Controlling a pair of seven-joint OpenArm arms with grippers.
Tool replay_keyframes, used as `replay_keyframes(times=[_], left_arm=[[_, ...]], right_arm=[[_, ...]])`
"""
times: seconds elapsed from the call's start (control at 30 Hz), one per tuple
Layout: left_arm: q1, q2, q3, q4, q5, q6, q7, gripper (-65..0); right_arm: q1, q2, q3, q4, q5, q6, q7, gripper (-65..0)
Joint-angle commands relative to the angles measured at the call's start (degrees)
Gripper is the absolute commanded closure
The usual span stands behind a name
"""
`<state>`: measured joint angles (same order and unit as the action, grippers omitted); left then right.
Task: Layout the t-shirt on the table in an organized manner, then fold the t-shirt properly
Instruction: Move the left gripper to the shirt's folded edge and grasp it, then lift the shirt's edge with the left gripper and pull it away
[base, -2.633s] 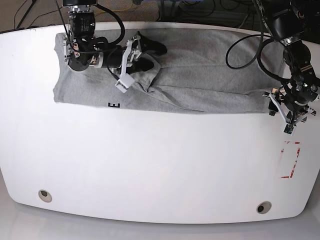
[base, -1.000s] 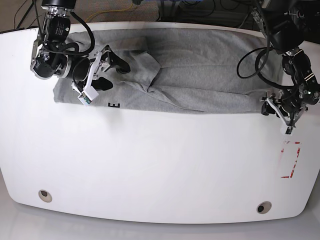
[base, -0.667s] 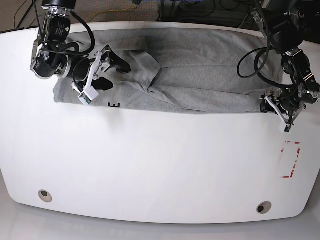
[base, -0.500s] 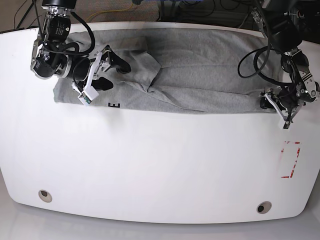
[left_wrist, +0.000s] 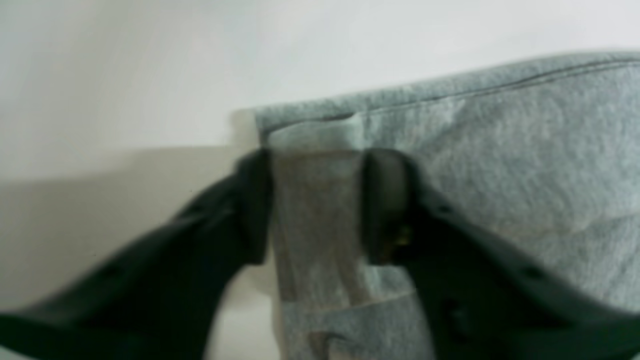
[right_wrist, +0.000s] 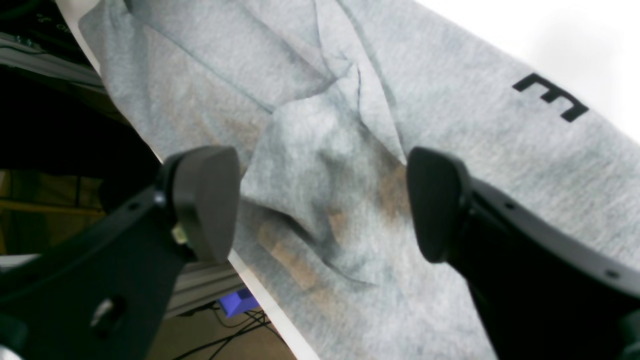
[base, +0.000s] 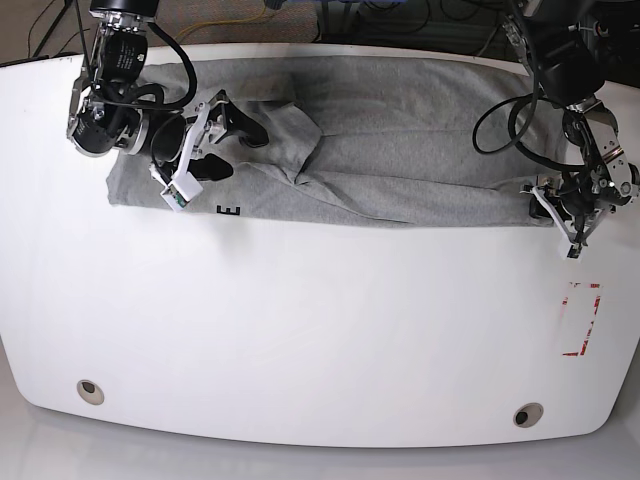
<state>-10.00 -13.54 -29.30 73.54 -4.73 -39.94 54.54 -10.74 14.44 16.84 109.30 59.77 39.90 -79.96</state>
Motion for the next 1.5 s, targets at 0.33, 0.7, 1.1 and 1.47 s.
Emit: replay_keyframes(times=[0.33, 0.7, 1.1, 1.47], left_arm=[[-1.03, -0.92, -0.11, 1.32, -0.67, -0.06, -0.70, -6.1], [1.52, -0.92, -0.28, 10.46, -0.94, -0.06, 2.03, -3.5], [5.03, -0.92, -0.28, 19.69, -0.94, -0.06, 5.90, -3.5], [10.92, -0.92, -0.28, 27.61, -1.03, -0.06, 5.90, -3.5]], right_arm=[[0.59, 0.46, 0.35, 0.64, 0.94, 0.10, 1.06, -49.6], [0.85, 0.55, 0.35, -3.85, 1.20, 0.10, 1.06, -49.5], [0.94, 0.46, 0.35, -3.85, 1.11, 0.10, 1.50, -49.5], [1.64, 0.46, 0.35, -3.93, 0.94, 0.10, 2.38, -49.5]])
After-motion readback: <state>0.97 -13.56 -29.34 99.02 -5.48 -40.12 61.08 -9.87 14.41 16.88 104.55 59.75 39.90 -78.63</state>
